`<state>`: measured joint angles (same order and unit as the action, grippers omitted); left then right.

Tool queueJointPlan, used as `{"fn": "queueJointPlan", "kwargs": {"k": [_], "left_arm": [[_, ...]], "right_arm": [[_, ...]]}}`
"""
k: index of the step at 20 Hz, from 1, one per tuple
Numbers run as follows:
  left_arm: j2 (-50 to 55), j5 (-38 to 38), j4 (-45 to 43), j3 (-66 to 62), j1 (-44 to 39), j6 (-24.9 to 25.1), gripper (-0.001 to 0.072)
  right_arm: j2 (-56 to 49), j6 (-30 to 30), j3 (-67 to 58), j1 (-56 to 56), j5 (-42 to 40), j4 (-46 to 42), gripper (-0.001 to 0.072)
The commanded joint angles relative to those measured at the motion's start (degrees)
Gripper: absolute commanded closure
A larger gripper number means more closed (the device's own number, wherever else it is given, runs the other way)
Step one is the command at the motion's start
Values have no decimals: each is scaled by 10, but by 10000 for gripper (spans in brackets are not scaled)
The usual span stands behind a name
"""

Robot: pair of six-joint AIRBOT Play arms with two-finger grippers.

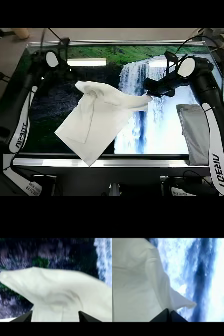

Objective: Fold the shirts.

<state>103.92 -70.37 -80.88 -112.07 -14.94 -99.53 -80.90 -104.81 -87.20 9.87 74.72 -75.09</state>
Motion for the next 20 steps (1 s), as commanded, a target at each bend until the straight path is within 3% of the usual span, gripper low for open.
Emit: {"fn": "queueJointPlan", "kwargs": {"k": [1, 3, 9, 12, 16, 20], "left_arm": [[24, -207, 29, 3, 4, 15, -2], [-33, -224, 33, 61, 5, 31, -2], [-356, -22, 176, 627, 32, -12, -4], [-485, 31, 220, 819, 59, -56, -4], [-518, 55, 237, 904, 49, -60, -4], [-478, 149, 312, 919, -10, -55, -3]], "right_arm": [[-35, 27, 1, 0, 12, -66, 694], [-35, 35, 2, -5, 23, -123, 694], [-35, 42, 2, -61, 35, -89, 692], [-35, 59, 2, -61, 30, -46, 692], [-35, 72, 2, -61, 35, -19, 692], [-35, 72, 2, -61, 40, -20, 692]]}}
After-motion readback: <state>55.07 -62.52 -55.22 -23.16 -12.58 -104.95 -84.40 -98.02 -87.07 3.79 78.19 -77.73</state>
